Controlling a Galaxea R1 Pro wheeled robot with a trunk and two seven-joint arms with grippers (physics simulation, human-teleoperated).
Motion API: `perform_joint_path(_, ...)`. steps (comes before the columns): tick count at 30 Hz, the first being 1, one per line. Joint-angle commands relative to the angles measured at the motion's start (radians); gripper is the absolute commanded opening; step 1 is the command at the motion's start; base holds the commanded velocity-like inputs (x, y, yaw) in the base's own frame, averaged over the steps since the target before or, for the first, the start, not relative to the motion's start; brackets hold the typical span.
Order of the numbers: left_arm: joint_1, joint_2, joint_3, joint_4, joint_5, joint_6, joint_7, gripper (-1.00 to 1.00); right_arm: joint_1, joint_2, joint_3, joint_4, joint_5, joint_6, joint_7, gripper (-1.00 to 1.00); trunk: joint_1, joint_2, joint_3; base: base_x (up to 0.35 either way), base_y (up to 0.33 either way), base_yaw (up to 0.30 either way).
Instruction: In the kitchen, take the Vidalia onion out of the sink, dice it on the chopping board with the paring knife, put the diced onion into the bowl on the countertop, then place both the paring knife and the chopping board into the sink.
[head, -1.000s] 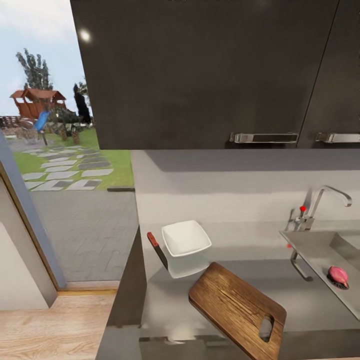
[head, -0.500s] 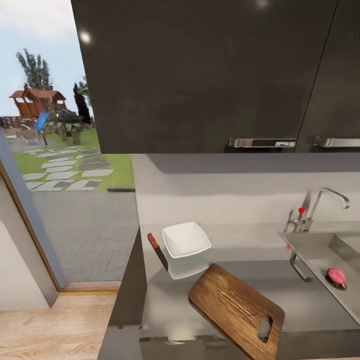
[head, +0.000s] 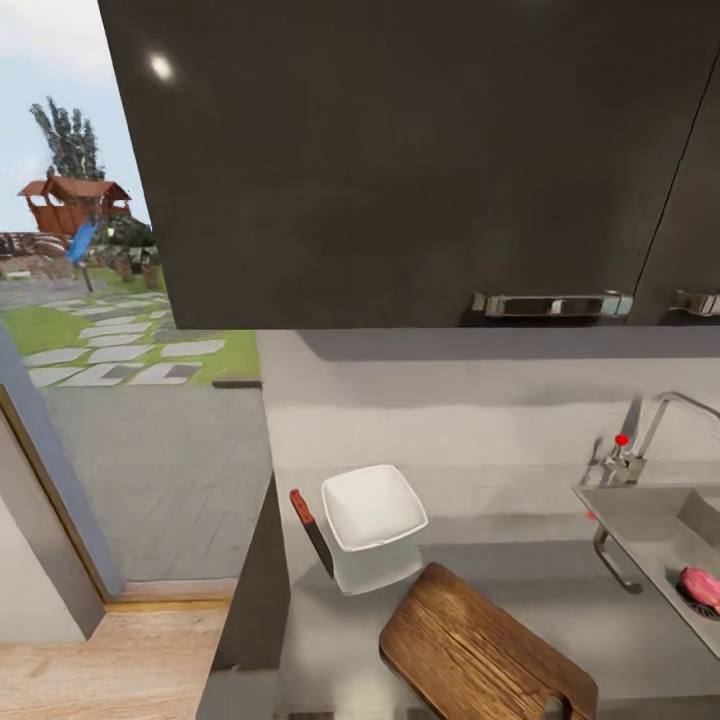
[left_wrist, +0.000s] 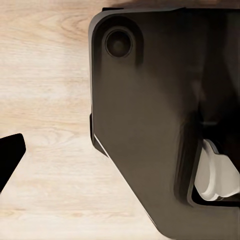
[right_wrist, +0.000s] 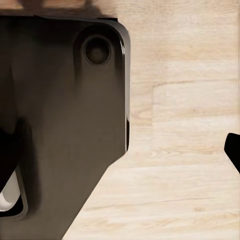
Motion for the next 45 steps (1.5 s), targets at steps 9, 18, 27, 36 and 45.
perform_joint_path(9, 0.000, 0.000, 0.001, -0.002, 0.001, 0.000, 0.000, 1.00, 0.000, 0.000, 0.000, 0.000, 0.000, -0.005, 0.000, 1.00, -0.034, 0.062, 0.027, 0.056, 0.000, 0.000)
perform_joint_path(18, 0.000, 0.000, 0.001, -0.002, 0.001, 0.000, 0.000, 1.00, 0.000, 0.000, 0.000, 0.000, 0.000, -0.005, 0.000, 1.00, -0.049, 0.090, 0.039, 0.001, 0.000, 0.000)
perform_joint_path(27, 0.000, 0.001, 0.000, -0.002, 0.001, 0.000, 0.000, 1.00, 0.000, 0.000, 0.000, 0.000, 0.000, -0.005, 0.000, 1.00, -0.049, 0.090, 0.039, 0.000, 0.000, 0.000)
perform_joint_path(36, 0.000, 0.021, 0.000, -0.002, 0.001, 0.000, 0.000, 1.00, 0.000, 0.000, 0.001, 0.000, 0.000, -0.004, -0.001, 1.00, -0.049, 0.090, 0.039, 0.000, 0.000, 0.000)
perform_joint_path(45, 0.000, 0.074, -0.001, 0.004, 0.001, 0.001, 0.002, 1.00, 0.000, 0.000, 0.001, 0.000, 0.000, -0.004, -0.001, 1.00, -0.049, 0.090, 0.039, 0.000, 0.000, 0.000)
